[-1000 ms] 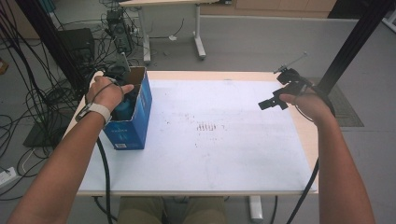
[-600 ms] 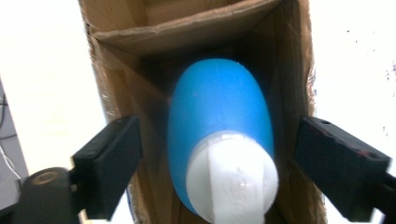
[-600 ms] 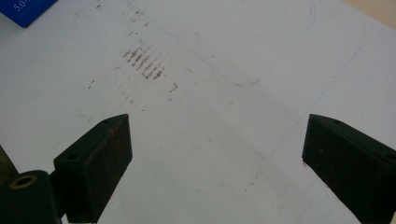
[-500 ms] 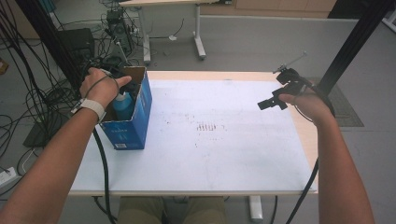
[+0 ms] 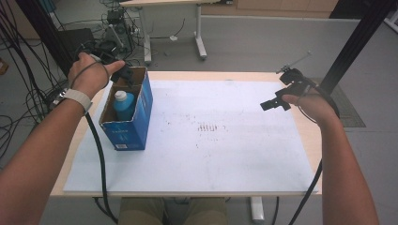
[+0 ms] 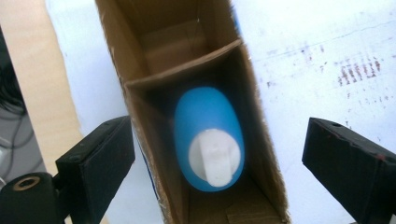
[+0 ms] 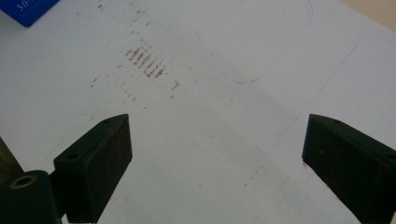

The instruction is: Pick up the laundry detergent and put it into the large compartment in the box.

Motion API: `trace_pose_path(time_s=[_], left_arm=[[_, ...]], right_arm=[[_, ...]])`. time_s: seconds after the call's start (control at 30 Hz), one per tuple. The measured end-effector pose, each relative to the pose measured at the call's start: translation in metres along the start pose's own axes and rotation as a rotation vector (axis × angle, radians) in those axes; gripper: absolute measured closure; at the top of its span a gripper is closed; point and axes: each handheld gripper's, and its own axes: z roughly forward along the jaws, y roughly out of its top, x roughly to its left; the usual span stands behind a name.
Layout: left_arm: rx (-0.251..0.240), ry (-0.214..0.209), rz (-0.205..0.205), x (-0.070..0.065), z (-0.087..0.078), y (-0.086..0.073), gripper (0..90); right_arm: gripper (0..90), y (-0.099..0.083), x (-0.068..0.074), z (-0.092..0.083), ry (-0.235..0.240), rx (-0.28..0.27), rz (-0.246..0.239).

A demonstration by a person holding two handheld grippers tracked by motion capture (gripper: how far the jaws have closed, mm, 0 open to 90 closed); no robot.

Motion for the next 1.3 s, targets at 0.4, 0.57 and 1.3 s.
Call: trace_pose_path(time_s=[0.4,0.57,1.3], left_arm=[[-0.087,0.017,0.151,-0.028,-0.037,-0.001,10.6],[-0.097,-0.001,0.214,-0.039,-0.052,0.003,8.8],[-0.019,-0.154,0.590,-0.097,-0.067,0.044,5.9]], right_arm=[[8.1,-0.004,0.003,-0.005,-0.006,-0.003,0.015],[8.1,-0.007,0.005,-0.006,-0.008,0.002,0.018],[8.2,-0.005,0.018,-0.014,-0.014,-0.013,0.012]])
